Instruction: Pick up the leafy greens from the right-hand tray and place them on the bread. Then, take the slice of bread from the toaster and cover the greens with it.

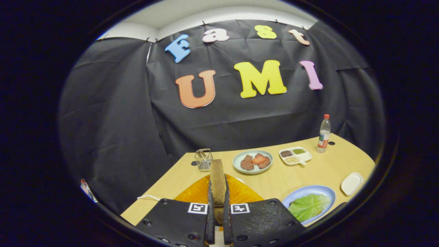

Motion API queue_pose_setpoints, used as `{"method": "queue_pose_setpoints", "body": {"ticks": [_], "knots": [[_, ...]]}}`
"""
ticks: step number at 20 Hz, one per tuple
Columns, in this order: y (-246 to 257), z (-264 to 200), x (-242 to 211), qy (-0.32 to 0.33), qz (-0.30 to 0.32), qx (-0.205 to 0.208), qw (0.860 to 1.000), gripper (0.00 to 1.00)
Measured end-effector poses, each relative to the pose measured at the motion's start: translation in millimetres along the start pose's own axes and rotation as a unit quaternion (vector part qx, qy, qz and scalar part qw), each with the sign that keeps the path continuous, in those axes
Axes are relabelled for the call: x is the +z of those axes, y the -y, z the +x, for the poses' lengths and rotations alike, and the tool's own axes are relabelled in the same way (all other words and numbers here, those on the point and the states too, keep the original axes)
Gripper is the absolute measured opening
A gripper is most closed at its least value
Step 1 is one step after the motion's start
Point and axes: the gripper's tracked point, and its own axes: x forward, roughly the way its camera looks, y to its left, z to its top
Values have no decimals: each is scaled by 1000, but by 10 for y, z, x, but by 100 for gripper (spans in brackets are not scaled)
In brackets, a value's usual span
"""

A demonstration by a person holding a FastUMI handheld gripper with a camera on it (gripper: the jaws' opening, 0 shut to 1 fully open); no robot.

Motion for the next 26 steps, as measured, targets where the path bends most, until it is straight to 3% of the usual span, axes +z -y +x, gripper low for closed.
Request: {"method": "queue_pose_setpoints", "body": {"ticks": [5,10,17,26], "knots": [[227,-371,444,65,1,-5,998,10],[899,-565,438,90,0,-51,995,9],[1815,-395,-249,44,42,-112,992,9],[1995,-128,-804,5,123,-93,988,10]]}}
